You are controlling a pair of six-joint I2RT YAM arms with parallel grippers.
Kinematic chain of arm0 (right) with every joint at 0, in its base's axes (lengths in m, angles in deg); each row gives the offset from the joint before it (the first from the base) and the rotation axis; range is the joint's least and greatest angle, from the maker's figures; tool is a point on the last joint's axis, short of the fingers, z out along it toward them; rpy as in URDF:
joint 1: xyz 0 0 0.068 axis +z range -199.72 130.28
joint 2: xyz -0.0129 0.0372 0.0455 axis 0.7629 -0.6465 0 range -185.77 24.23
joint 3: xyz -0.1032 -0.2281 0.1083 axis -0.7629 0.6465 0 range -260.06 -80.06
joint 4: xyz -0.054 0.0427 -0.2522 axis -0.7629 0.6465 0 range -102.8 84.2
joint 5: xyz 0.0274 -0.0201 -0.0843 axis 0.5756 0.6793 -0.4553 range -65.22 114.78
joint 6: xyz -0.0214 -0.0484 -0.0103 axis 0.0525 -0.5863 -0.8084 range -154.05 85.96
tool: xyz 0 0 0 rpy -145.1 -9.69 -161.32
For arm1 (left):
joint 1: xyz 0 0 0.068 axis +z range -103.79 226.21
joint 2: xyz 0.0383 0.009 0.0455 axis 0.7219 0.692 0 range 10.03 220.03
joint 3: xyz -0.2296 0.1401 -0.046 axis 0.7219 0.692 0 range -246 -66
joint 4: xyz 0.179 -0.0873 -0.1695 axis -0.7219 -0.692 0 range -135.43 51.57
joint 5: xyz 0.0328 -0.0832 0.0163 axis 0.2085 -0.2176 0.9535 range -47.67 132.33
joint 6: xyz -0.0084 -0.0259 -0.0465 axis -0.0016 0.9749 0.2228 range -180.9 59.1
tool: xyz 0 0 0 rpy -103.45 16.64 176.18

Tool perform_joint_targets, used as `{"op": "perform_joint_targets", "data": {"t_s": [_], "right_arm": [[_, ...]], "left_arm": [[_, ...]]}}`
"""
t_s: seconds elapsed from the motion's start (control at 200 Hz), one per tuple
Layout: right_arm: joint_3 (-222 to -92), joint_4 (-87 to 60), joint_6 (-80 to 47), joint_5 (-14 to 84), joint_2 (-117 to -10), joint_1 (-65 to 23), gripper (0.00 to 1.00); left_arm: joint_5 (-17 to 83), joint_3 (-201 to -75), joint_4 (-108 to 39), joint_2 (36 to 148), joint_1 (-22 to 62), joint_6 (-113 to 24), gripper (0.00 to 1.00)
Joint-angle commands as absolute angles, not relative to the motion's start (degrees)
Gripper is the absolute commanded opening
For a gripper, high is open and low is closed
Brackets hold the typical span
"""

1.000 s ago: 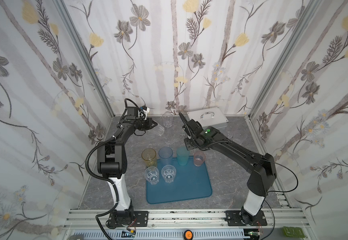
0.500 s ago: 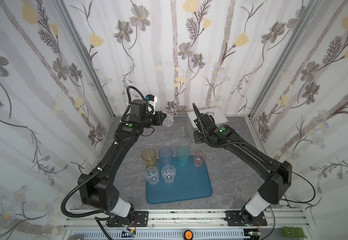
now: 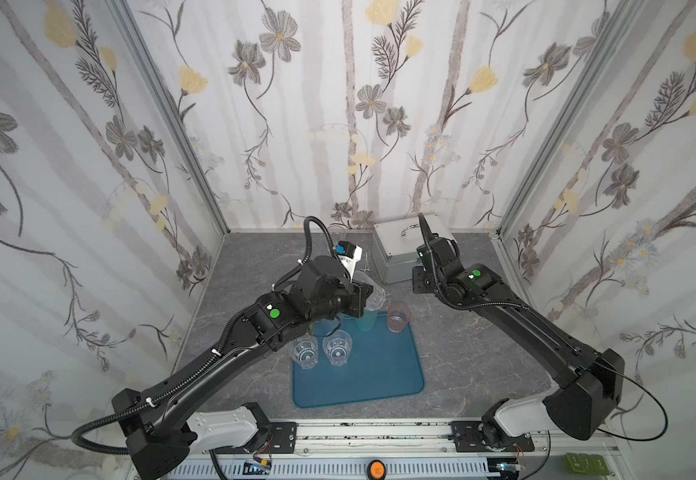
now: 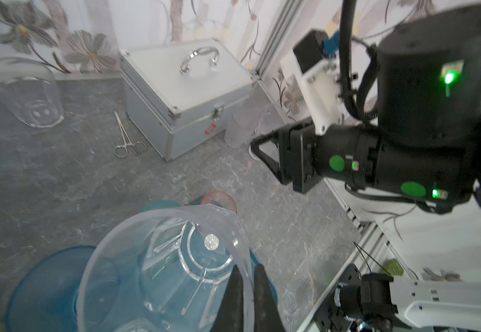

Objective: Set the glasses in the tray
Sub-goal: 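Lift the clear glass and carry it over the tray with the left gripper, then lower the clear glass onto the tray's near row and open the left gripper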

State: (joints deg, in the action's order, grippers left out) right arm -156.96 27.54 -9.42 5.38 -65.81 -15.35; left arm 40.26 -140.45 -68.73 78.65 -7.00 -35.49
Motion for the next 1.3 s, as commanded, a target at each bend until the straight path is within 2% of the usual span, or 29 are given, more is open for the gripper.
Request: {"op": "perform_joint_targets", "data": {"t_s": [0.0,0.145,0.28,0.739,1.089,1.164,1.299], "right_arm": [[-154.7,22.8,-7.7,4.6,-63.7,-15.9,0.48],[-152.0,21.7,-6.9,5.0,-62.4,-15.9,0.48],[-149.4,20.6,-6.6,5.3,-61.4,-15.9,0.48],[-145.1,18.4,-6.8,5.9,-61.0,-16.8,0.48],[-144.4,17.5,-6.8,6.5,-61.8,-17.0,0.48],[-144.3,17.3,-6.8,6.5,-61.9,-17.1,0.48],[-144.4,17.3,-6.9,6.8,-62.1,-17.1,0.48]], "left_arm": [[47.1,-138.7,-69.4,79.8,-12.5,-32.1,0.00],[48.4,-136.3,-69.6,85.2,-18.1,-31.2,0.00],[50.1,-134.7,-69.7,89.6,-19.9,-32.1,0.00],[51.6,-135.2,-71.3,102.9,-20.0,-40.3,0.00],[51.6,-136.4,-73.1,106.2,-19.4,-44.2,0.00],[51.6,-136.5,-73.5,106.6,-19.4,-44.5,0.07],[51.5,-136.6,-74.0,106.9,-19.5,-44.7,0.14]]}}
